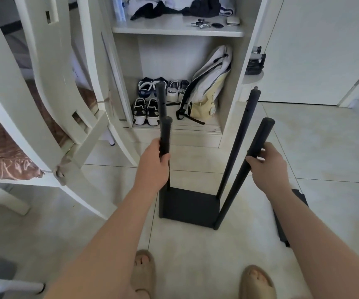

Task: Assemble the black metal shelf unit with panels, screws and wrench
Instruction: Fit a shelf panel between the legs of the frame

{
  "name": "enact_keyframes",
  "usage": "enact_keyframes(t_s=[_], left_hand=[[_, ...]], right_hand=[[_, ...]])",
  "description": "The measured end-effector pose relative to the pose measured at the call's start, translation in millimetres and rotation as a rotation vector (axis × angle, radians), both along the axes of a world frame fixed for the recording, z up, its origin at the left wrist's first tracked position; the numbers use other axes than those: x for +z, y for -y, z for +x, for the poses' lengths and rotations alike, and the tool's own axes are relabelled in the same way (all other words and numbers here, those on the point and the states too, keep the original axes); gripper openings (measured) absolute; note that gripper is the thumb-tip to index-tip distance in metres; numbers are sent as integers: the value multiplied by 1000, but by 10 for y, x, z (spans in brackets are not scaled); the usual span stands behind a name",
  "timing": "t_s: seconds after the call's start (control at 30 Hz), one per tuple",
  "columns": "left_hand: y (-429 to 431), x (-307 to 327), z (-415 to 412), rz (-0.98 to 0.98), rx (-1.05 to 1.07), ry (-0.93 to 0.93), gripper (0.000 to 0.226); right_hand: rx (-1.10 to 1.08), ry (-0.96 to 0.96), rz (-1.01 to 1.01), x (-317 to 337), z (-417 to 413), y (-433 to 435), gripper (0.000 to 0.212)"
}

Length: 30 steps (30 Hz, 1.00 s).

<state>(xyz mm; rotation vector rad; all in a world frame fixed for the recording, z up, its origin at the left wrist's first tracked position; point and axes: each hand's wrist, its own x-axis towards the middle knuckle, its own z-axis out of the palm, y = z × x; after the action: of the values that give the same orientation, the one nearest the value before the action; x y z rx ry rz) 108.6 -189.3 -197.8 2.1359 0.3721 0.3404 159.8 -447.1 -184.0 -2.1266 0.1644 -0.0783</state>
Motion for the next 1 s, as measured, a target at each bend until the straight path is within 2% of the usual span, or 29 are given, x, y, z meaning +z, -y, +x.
enact_keyframes(t_s=[0.3,0.4,0.47,0.57,0.67,0.77,0.87,1.0], left_hand=[[-82,19,-64,10,57,14,28],[-60,38,-88,-13,62,-5,32],[-52,43,-127,-78,80,-78,40],[-31,-2,-228,-123,96,-345,69],[69,-62,-324,66,-41,-610,68],[258,-148,-297,197,-285,-741,67],[614,-229,-252,260,-559,-796,63],[1273,-391,-204,324,-738,-777,59]], right_hand=[[24,13,45,-16,-32,-58,35],[38,-6,61,-28,-60,-13,28],[67,-26,42,-36,-85,32,26],[130,-51,-28,-73,-146,154,32],[189,-84,-192,-120,-254,363,51],[201,-106,-295,-175,-361,641,58],[184,-144,-331,-231,-419,978,60],[126,-231,-376,-414,-444,1506,65]])
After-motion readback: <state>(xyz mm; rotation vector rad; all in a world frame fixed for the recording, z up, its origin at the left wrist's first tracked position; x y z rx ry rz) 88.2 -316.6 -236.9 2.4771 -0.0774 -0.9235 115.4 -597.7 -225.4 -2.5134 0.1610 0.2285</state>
